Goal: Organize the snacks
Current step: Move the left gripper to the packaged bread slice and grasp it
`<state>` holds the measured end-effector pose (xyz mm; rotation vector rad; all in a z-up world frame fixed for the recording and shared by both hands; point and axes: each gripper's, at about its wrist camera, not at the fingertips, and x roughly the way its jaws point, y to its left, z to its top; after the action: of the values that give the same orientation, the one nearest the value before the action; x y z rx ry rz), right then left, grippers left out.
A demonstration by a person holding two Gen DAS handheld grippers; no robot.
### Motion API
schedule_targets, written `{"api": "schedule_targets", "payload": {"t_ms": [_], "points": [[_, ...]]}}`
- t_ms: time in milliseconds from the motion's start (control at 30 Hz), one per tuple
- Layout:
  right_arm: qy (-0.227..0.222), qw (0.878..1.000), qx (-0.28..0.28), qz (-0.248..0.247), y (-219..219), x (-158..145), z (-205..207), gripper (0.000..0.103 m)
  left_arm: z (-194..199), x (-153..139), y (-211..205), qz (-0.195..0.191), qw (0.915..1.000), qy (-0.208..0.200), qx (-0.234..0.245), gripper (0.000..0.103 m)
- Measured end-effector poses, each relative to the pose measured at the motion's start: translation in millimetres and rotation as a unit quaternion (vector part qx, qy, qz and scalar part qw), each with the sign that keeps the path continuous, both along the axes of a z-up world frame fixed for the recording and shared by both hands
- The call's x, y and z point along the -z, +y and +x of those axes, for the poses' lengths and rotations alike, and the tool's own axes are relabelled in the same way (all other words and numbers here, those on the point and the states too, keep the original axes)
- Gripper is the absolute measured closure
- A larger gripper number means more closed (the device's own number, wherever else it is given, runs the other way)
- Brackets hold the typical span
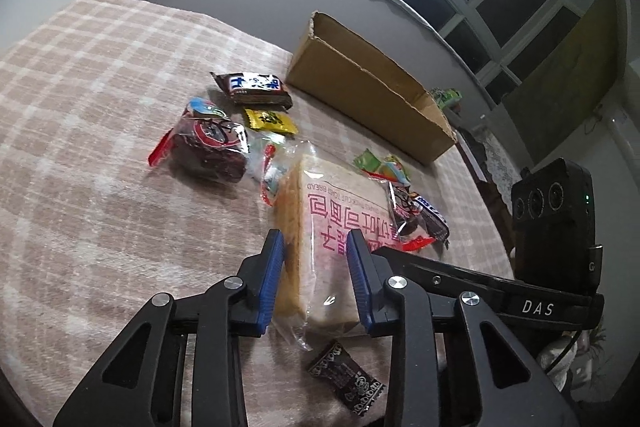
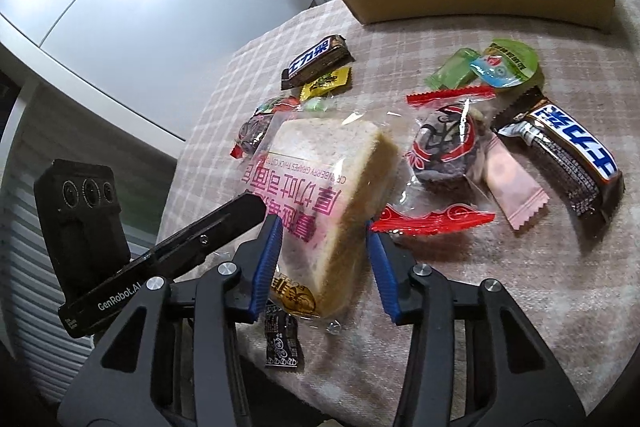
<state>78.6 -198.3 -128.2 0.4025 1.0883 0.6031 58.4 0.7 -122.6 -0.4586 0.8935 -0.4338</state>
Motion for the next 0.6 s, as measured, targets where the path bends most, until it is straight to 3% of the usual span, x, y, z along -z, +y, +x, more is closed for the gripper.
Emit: {"api": "schedule_targets", "payload": {"t_ms": [367,600], "points": [[-0.013,1.0,-0.007,-0.013,5.7,-5.2,-2.4,0.058,-7.0,-9.4,-2.4,0.008,0.9999,-0.009,0.002,0.073],[-0.033,0.999,-0.01,-0.004,3.5,-22.1,-5.9,0.058,-13.4,-30.2,-2.1,0.011,0.9993,-0.036,0.0,0.073]]}}
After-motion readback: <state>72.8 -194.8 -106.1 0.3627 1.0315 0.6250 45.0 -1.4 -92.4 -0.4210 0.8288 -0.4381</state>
